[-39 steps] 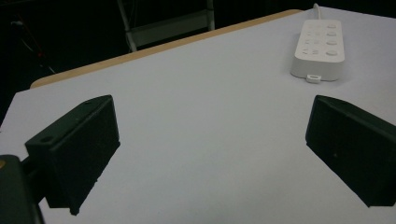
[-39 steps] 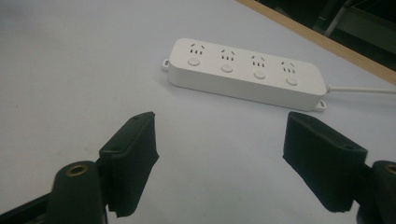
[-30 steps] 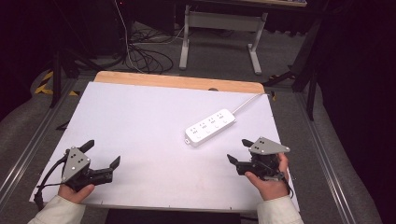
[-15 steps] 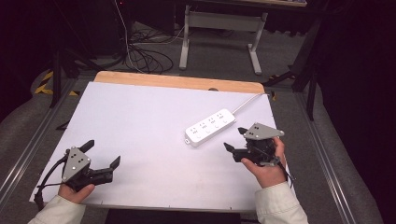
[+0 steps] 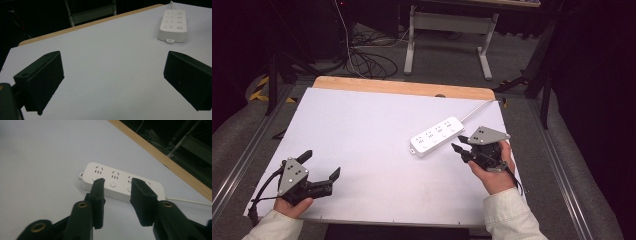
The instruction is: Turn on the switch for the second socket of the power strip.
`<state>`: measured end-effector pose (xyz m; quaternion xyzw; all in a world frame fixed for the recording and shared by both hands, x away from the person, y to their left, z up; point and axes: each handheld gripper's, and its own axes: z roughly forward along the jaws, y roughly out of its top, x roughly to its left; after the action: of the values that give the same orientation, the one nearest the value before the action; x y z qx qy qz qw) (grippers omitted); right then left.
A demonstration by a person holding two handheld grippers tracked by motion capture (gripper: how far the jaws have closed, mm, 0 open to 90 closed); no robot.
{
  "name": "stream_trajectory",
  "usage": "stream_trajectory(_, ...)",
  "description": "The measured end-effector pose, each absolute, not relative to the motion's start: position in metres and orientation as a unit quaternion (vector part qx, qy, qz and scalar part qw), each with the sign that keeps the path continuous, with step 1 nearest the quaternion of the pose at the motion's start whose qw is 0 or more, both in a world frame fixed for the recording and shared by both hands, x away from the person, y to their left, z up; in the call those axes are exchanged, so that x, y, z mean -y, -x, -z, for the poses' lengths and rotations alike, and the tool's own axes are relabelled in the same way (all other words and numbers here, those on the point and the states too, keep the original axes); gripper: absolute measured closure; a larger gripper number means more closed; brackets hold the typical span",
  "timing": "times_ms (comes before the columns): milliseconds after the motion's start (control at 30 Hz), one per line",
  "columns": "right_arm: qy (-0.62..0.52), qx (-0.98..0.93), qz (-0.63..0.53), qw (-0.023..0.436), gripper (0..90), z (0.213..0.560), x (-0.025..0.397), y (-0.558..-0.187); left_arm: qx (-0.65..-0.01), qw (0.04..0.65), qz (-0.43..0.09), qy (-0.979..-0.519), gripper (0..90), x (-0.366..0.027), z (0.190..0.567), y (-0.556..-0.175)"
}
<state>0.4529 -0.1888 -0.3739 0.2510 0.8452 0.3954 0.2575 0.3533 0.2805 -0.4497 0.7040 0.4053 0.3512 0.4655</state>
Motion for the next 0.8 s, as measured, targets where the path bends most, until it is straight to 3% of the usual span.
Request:
stream_trajectory(167, -0.253, -0.855, -0.386, 0.236, 87.7, 0.372, 0.181, -0.467, -0.409, 0.465, -0.355, -0.7, 3.3, -0.283, 0.449, -0.35)
stream_trajectory(233, -0.252, -0.858, -0.385, 0.227, 90.0, 0.374, 0.178, -0.474, -0.409, 0.465, -0.354, -0.701, 3.4, -0.283, 0.449, -0.35)
stream_trajectory(800, -0.308, -0.836, -0.392, 0.228, 90.0, 0.392, 0.171, -0.518, -0.408, 0.464, -0.357, -0.701, 3.4, -0.284, 0.449, -0.351)
